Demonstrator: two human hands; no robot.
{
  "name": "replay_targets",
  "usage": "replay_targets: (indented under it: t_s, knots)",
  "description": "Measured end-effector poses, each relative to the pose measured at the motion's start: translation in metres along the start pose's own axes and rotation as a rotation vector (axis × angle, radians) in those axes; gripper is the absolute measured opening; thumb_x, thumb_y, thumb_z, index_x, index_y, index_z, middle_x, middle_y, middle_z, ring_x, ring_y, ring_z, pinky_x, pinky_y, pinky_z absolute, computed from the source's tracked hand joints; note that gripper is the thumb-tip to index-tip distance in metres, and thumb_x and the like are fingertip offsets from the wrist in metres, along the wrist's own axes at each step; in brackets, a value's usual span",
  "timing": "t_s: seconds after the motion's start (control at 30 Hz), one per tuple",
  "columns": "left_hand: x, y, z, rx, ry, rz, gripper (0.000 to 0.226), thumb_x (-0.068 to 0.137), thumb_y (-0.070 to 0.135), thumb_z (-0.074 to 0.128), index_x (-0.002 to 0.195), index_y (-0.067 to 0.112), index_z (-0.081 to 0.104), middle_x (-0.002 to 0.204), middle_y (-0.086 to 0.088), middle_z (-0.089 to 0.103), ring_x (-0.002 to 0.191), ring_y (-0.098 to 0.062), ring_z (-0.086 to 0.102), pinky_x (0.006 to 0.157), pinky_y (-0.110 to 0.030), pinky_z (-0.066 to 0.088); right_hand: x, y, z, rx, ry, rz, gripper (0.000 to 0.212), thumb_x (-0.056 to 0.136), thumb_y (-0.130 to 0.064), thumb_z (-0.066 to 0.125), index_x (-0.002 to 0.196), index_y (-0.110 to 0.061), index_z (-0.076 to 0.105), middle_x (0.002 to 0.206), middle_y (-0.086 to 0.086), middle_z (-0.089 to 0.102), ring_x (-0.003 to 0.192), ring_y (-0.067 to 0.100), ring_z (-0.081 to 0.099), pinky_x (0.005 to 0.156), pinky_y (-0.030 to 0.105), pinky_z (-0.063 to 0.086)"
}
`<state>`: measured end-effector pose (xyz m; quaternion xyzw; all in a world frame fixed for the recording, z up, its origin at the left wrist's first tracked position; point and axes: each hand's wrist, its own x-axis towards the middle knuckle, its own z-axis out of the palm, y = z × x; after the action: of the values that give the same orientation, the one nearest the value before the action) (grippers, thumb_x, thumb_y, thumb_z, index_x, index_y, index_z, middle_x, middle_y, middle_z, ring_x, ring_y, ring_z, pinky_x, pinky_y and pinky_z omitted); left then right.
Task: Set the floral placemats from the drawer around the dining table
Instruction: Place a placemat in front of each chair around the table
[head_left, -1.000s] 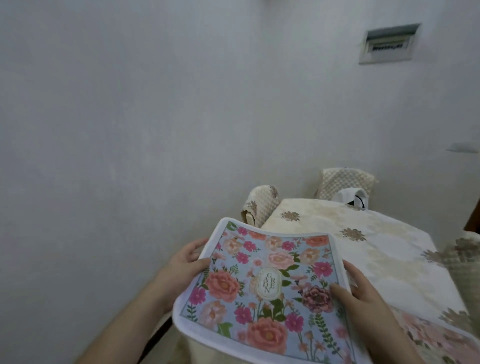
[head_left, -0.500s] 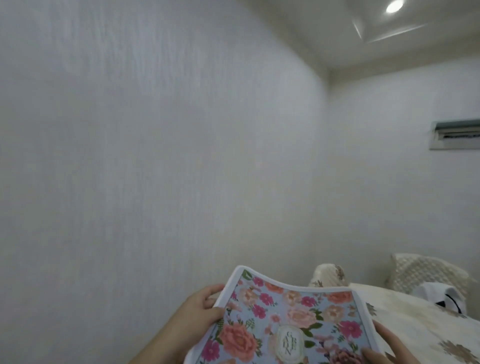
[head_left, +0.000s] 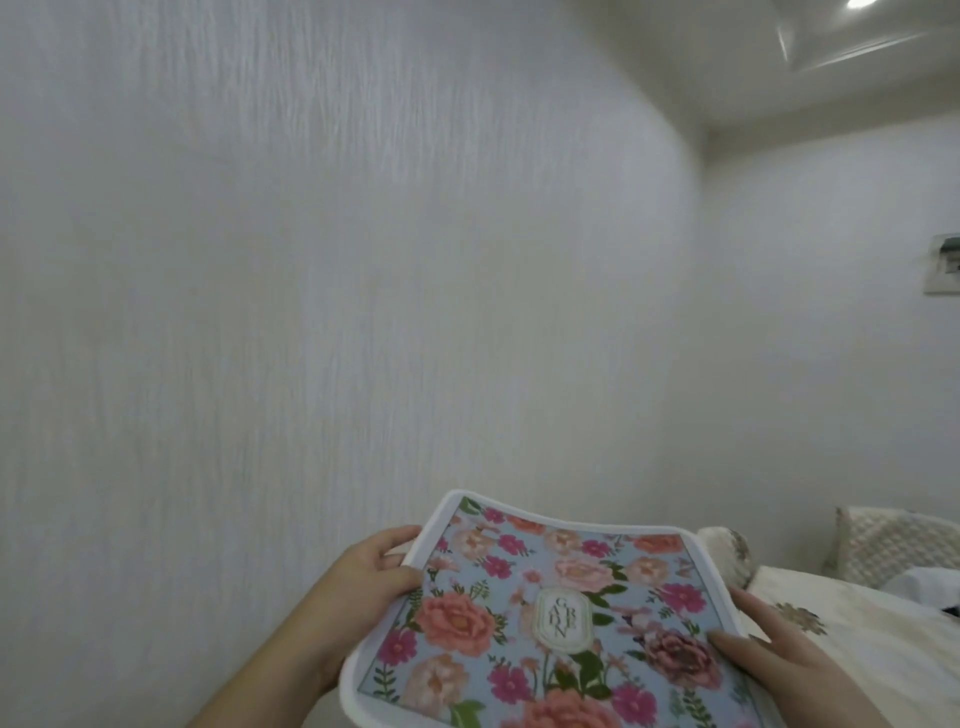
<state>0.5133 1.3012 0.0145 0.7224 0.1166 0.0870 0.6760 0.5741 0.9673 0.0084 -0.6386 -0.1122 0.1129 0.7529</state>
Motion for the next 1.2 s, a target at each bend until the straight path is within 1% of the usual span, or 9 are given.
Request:
replay_targets:
  t_s: [0.03,0.07,0.17,0.27,0.37,0.5,0.83,1.07,1.2]
  knots:
    - [0.005,-0.001,-0.006,-0.009,0.004,-0.001,0.036,0.094,0.001,0.056,0.126,0.018,0.055,0.093,-0.012,0.077,0.081,-0.036,0.074,0.065,-0.043,0.061,-0.001,-0.006,0.014,-0.07,-0.019,0.072,0.04,0.086,-0.002,0.069,0.123,-0.008,0.058,0.079,0.007,0.074,0.05,0.014,0.069,0.034,0.017,0.045]
    - [0.01,-0.003,-0.011,-0.013,-0.002,-0.007,0.036,0.094,0.001,0.056,0.125,0.019,0.055,0.094,-0.013,0.076,0.083,-0.038,0.073,0.072,-0.048,0.061,-0.001,-0.012,0.021,-0.111,-0.001,0.047,0.035,0.09,0.003,0.061,0.123,-0.009,0.057,0.072,0.003,0.073,0.046,0.011,0.067,0.033,0.016,0.043]
    - [0.026,-0.007,-0.02,-0.012,-0.001,0.006,0.037,0.094,0.001,0.055,0.126,0.019,0.056,0.097,-0.015,0.076,0.085,-0.04,0.073,0.081,-0.055,0.057,0.029,0.001,0.019,-0.138,0.072,0.006,0.038,0.092,0.002,0.059,0.127,-0.013,0.055,0.058,-0.001,0.072,0.048,0.015,0.069,0.035,0.017,0.045]
    - [0.045,-0.01,-0.022,-0.009,0.015,0.028,0.036,0.095,0.0,0.054,0.126,0.017,0.057,0.096,-0.016,0.076,0.082,-0.039,0.073,0.071,-0.048,0.061,0.059,0.012,0.015,-0.153,0.068,0.037,0.043,0.094,-0.004,0.058,0.134,-0.017,0.052,0.081,0.017,0.075,0.068,0.035,0.073,0.046,0.031,0.056]
    - [0.071,-0.013,-0.019,0.01,0.031,0.035,0.034,0.095,0.002,0.054,0.124,0.018,0.058,0.096,-0.017,0.076,0.083,-0.04,0.073,0.073,-0.049,0.06,0.082,0.018,0.01,-0.118,0.069,0.014,0.038,0.095,-0.008,0.057,0.13,-0.021,0.052,0.088,0.022,0.074,0.075,0.04,0.073,0.053,0.039,0.059]
    - [0.103,-0.012,-0.006,0.014,0.054,0.042,0.031,0.096,0.001,0.053,0.12,0.019,0.06,0.091,-0.016,0.076,0.079,-0.039,0.073,0.063,-0.044,0.062,0.113,0.022,0.0,-0.085,0.053,0.033,0.037,0.097,-0.008,0.054,0.131,-0.022,0.051,0.089,0.024,0.073,0.076,0.042,0.072,0.05,0.039,0.058]
    - [0.189,-0.014,0.019,0.074,0.062,0.049,0.034,0.095,0.004,0.056,0.124,0.021,0.059,0.092,-0.013,0.076,0.079,-0.037,0.074,0.062,-0.041,0.061,0.196,0.024,-0.028,-0.096,0.063,0.055,0.035,0.097,-0.011,0.055,0.129,-0.025,0.051,0.094,0.022,0.074,0.082,0.041,0.072,0.057,0.042,0.06]
    - [0.249,-0.027,0.017,0.059,0.034,0.026,0.034,0.095,0.007,0.056,0.124,0.024,0.059,0.092,-0.012,0.077,0.078,-0.037,0.074,0.063,-0.042,0.06,0.248,0.035,-0.026,-0.183,0.108,0.066,0.038,0.096,-0.017,0.057,0.132,-0.029,0.049,0.089,0.017,0.075,0.077,0.036,0.074,0.053,0.036,0.058]
    - [0.289,-0.033,0.009,0.031,0.008,0.043,0.035,0.095,0.005,0.056,0.124,0.023,0.06,0.092,-0.011,0.077,0.076,-0.035,0.074,0.056,-0.038,0.06,0.278,0.043,-0.016,-0.197,0.159,0.056,0.04,0.096,-0.016,0.057,0.134,-0.028,0.049,0.092,0.017,0.075,0.08,0.035,0.074,0.058,0.039,0.059]
